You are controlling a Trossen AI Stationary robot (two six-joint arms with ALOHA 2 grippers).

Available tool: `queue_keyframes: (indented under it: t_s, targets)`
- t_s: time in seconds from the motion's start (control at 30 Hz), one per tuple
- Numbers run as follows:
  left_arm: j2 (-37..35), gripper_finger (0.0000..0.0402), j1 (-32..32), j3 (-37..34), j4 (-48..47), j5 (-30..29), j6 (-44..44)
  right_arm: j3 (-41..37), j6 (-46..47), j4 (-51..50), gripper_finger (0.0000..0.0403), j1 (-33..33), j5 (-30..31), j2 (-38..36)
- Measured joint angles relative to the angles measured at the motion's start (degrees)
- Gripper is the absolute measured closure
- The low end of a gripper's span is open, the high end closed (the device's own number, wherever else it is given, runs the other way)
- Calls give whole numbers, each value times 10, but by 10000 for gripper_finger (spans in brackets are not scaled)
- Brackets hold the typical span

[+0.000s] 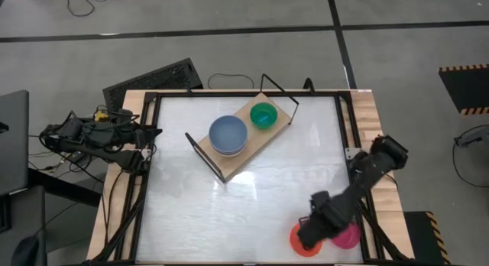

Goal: Place and stack bowls onto a shelf
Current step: Stack the light pink bowl on top of the light blue bowl on the shelf

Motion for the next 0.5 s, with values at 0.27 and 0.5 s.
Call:
queue_keyframes:
  t_s: [0.27, 0.5]
  targets:
    - [0, 157, 0, 0, 0, -1, 1, -43, 119, 70, 196, 48, -46, 5]
    - [0, 157, 0, 0, 0, -1, 0, -134, 126, 117, 197, 33, -43, 3]
